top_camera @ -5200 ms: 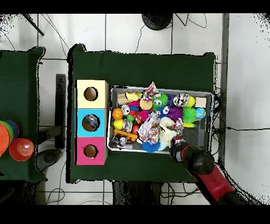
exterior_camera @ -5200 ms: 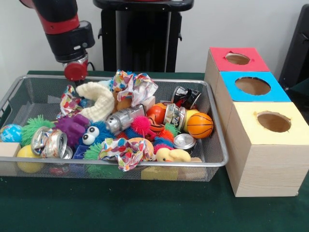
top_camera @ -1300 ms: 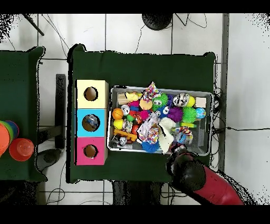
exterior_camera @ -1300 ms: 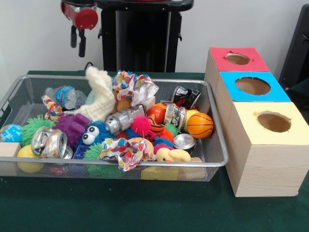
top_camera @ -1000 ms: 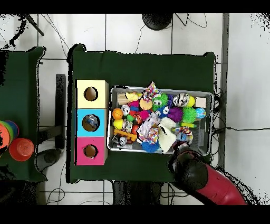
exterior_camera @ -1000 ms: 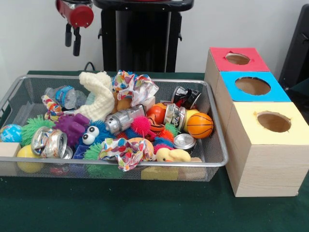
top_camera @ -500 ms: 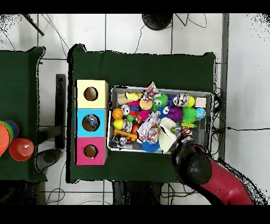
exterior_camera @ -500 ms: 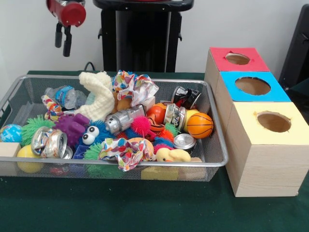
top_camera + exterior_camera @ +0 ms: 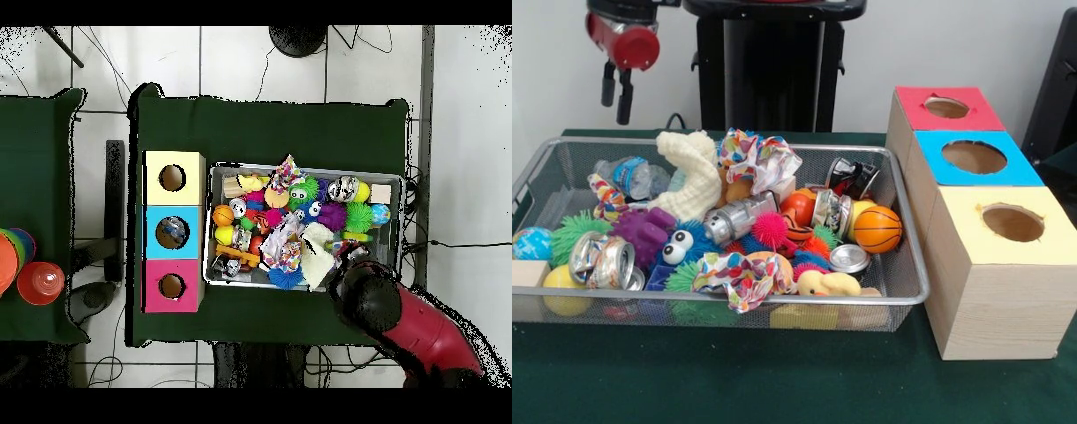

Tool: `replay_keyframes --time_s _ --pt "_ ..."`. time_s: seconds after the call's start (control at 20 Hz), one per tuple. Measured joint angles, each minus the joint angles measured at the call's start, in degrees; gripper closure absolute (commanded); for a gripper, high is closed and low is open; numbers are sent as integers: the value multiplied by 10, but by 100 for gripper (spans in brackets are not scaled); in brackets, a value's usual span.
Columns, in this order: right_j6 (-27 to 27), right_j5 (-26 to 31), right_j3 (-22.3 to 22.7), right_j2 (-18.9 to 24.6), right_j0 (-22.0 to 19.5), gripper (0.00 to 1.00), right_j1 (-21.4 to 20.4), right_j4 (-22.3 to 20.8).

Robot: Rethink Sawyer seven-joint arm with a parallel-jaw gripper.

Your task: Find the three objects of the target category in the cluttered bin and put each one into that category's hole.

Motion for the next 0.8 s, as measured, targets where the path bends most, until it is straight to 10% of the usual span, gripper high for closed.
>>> replay_keyframes --time_s 0.8 --pt "0 -58 -18 84 -97 0 106 7"
